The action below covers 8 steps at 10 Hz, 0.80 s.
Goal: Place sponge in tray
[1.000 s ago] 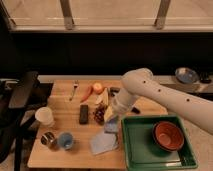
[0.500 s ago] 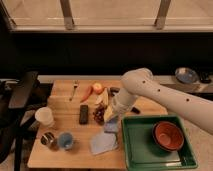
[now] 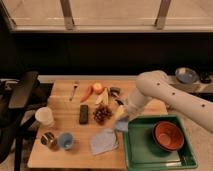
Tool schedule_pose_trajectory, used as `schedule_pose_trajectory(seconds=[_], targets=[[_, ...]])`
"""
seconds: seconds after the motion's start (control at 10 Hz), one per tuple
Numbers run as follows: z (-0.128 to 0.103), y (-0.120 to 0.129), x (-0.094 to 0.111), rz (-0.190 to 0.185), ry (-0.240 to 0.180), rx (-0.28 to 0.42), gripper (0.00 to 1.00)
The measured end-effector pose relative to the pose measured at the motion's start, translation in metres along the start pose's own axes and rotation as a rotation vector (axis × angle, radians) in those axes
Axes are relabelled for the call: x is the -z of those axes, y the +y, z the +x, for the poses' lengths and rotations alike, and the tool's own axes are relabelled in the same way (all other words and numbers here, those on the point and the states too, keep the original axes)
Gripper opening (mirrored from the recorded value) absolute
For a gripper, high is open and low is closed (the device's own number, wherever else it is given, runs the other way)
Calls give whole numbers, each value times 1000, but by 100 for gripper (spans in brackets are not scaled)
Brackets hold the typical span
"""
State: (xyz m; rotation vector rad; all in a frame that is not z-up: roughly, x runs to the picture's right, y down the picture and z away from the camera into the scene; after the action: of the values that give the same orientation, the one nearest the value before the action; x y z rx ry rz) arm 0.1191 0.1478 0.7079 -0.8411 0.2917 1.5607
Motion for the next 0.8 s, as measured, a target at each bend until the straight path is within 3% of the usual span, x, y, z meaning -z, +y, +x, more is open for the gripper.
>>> schedule_pose_trajectory(seconds=[0.2,0.3,0.8], targets=[[3,-36,4,13,-11,-67,9],[6,-52,3,19,-10,-110,16],[17,-78,-23,17,19,-195,64]])
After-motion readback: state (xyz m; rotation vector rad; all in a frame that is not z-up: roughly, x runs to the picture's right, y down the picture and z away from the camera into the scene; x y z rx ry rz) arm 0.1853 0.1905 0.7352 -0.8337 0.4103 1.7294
